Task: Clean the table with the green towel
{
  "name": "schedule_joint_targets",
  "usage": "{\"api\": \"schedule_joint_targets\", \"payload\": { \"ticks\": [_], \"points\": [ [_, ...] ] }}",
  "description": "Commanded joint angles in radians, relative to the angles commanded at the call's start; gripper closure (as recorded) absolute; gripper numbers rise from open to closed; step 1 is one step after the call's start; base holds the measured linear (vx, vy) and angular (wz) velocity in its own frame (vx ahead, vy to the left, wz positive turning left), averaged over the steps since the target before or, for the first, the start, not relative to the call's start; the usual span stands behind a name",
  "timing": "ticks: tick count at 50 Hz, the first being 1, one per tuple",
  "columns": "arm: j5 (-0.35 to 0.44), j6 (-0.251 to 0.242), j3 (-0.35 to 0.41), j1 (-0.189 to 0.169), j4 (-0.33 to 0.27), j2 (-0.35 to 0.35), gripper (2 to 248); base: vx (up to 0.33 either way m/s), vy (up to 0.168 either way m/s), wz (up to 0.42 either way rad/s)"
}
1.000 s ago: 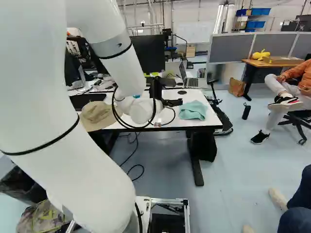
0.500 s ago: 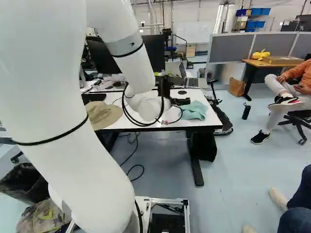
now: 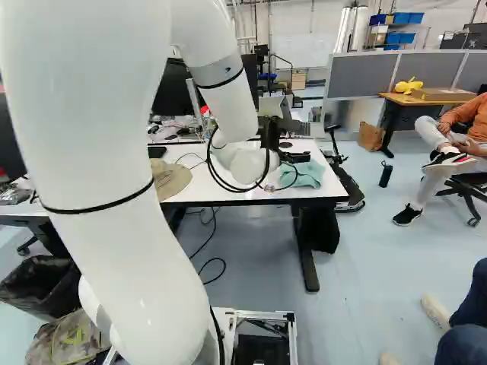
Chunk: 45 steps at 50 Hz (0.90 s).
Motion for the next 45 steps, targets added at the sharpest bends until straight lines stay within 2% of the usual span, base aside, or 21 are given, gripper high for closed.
{"api": "schedule_joint_targets", "payload": {
  "ticks": [28,45],
  "points": [
    [-0.091,0.0,-0.143,-0.051,0.0,-0.123,3,0.0,0.0,0.0],
    [-0.188,0.0,-0.183,-0.047,0.0,-0.155,3,0.0,0.0,0.0]
  ]
}}
